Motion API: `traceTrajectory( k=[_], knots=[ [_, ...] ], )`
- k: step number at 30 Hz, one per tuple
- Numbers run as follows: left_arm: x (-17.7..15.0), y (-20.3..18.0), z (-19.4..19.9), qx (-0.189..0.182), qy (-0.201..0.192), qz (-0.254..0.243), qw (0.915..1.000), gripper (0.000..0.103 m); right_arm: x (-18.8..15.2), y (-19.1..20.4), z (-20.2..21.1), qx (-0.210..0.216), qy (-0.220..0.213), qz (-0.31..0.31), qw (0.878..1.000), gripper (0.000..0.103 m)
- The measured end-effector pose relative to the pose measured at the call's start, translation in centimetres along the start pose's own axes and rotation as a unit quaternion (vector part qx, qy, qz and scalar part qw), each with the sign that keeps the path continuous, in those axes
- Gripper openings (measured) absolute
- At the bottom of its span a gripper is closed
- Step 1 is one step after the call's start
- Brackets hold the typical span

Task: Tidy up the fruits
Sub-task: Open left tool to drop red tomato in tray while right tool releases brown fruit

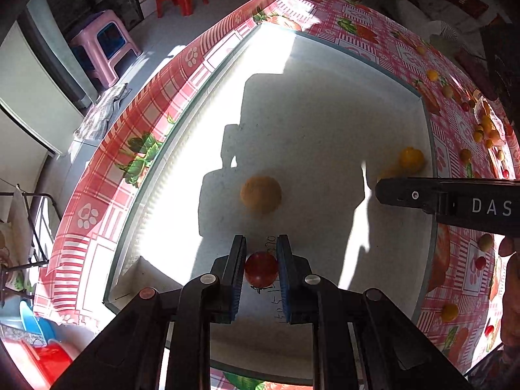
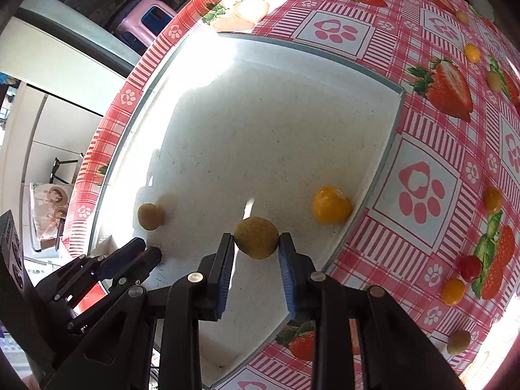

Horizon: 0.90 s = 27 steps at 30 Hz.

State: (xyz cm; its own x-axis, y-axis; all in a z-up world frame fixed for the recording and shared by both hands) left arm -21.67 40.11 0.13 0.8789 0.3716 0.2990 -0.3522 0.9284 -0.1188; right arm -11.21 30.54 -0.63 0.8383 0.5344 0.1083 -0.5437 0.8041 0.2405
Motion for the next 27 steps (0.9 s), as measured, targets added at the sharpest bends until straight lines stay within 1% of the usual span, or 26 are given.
traceTrajectory(
  k=[4,5,6,7,8,9,10,11,13,14,16,20,25,27],
  knots=[
    [0.1,-0.1,-0.2,0.008,0.001,-0.009,0.9999,0.021,-0.1,-0.1,-0.7,-0.003,0.003,0.000,1.000,0.031],
    [0.1,-0.3,-0.2,0.009,0.002,-0.013,0.9999,0.023,-0.1,0.0,-0.7,-0.005,0.002,0.001,1.000,0.031],
    [0.1,-0.4,-0.2,0.006,0.002,-0.016,0.9999,0.036,0.0,0.1,-0.8,-0.006,0.002,0.003,1.000,0.031],
    [0.1,-0.6,-0.2,0.014,0.002,-0.017,0.9997,0.062,0.2,0.3,-1.0,-0.005,0.002,0.004,1.000,0.032],
    [0.1,-0.6,0.0,0.026,-0.006,-0.018,0.9995,0.073,0.3,0.5,-1.1,0.001,0.003,0.002,1.000,0.038],
    [0.1,-0.7,0.1,0.030,-0.015,-0.020,0.9993,0.075,0.5,0.7,-1.2,0.010,0.003,0.001,1.000,0.042],
    [0.1,-0.6,0.2,0.028,-0.012,-0.021,0.9993,0.075,0.5,0.8,-1.2,0.011,0.003,0.001,1.000,0.052],
    [0.1,-0.5,0.0,0.026,-0.005,-0.019,0.9995,0.075,0.6,1.0,-1.1,0.011,0.001,0.003,1.000,0.057],
    [0.1,-0.4,-0.2,0.029,0.004,-0.018,0.9994,0.075,0.8,1.1,-0.8,0.011,-0.004,0.005,1.000,0.062],
    [0.1,-0.6,-0.2,0.029,0.005,-0.019,0.9994,0.075,0.8,1.1,-0.4,0.015,-0.008,0.003,1.000,0.066],
    [0.1,-0.8,-0.1,0.030,0.006,-0.027,0.9992,0.075,0.9,0.9,0.5,0.021,-0.021,-0.004,1.000,0.071],
    [0.2,-1.8,0.3,0.033,0.004,-0.048,0.9983,0.075,0.2,-0.1,2.9,0.018,-0.047,-0.016,0.999,0.073],
    [0.5,-3.7,0.9,0.028,0.000,-0.074,0.9969,0.075,-2.1,-3.2,5.6,0.002,-0.068,-0.046,0.997,0.073],
    [0.8,-4.7,1.1,0.024,-0.003,-0.084,0.9962,0.075,-3.4,-5.0,6.6,-0.011,-0.073,-0.063,0.995,0.073]
  ],
)
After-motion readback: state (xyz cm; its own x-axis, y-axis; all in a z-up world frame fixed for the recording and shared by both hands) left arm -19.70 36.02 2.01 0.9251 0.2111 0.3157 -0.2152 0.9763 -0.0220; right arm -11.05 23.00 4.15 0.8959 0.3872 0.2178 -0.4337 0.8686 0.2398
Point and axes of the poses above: each gripper's, at about its wrist camera, not at the fingertips, and z roughly against the way its jaws point, y to its left, x to its top, the point moved 2 cm from there along -z, roughly the way its jaws point, and after that the axes turned 3 degrees about -x, right-handed, at the moved point
